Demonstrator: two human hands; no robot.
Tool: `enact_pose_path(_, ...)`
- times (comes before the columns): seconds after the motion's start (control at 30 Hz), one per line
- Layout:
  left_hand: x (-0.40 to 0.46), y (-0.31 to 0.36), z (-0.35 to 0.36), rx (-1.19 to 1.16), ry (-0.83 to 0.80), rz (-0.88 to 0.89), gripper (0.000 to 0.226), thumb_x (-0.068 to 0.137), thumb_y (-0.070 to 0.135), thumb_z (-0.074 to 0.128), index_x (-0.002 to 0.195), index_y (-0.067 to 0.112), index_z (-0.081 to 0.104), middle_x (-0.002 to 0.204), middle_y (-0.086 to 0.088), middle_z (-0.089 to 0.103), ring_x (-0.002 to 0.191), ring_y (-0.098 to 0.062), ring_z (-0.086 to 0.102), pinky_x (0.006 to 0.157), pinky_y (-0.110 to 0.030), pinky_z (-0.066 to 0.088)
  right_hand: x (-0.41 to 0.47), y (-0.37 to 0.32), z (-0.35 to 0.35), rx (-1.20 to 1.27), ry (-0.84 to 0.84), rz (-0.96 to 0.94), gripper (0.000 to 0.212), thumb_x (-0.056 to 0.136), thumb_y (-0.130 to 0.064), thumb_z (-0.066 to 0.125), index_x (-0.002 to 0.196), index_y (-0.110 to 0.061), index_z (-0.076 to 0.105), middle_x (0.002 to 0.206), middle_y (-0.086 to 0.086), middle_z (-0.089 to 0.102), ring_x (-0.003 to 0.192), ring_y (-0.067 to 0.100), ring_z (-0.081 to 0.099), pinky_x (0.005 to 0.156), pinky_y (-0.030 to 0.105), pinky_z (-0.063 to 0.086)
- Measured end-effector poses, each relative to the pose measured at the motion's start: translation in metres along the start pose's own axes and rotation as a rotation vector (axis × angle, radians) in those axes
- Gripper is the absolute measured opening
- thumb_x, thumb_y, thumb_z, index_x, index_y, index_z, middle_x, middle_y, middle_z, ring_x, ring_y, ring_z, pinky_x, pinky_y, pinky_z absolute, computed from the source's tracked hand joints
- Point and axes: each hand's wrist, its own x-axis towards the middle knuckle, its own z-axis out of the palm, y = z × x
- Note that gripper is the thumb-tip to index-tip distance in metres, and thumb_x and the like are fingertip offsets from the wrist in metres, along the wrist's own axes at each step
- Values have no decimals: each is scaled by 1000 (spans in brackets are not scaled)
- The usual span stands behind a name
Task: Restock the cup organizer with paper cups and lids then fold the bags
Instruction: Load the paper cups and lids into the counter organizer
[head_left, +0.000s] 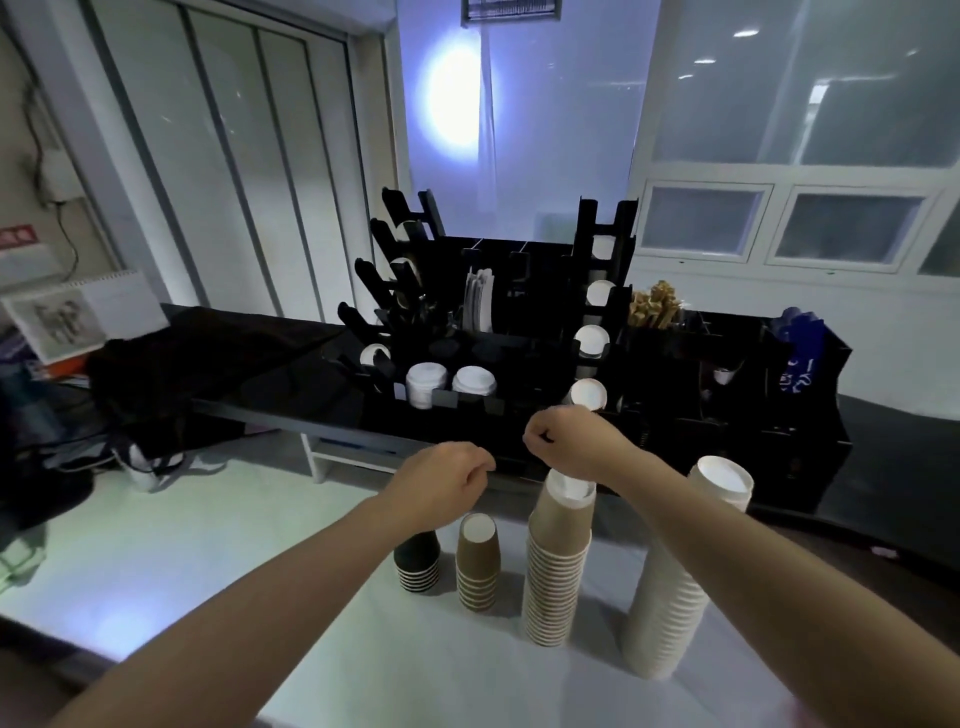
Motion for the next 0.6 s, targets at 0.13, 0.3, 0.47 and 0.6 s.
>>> enact_pose_path(0.13,-4,-8,12,43,-45,-24,25,102,27,44,114,25,66,116,7,65,104,-15,60,80,-30,47,-7,-1,14,-26,-3,-1,21,99,-34,50,91,-22,66,93,-5,61,80,14,61,72,39,57)
enact_pose_path(0.3,-10,-47,17,46,-74,-118,27,100,28,44,118,24,65,119,3,63,108,-21,61,85,-38,53,7,-27,39,5,-11,-12,38,99,-38,53,131,-22,60,129,-2,59,110,20,61,89,37,54)
enact_pose_path(0.47,-13,-100,33,-1,-131,-192,31,98,27,48,126,25,61,131,3,60,117,-22,58,90,-37,52,39,-54,93,42,-101,26,41,96,-38,57,134,-24,56,130,-1,55,115,23,57,93,38,51)
enact_pose_path(0.6,-20,-153,57,-16,-257,-196,37,97,31,51,133,28,56,137,4,57,125,-22,55,96,-40,50,68,-66,154,89,-190,120,50,94,-35,62,142,-23,49,136,2,53,122,24,55,99,37,49)
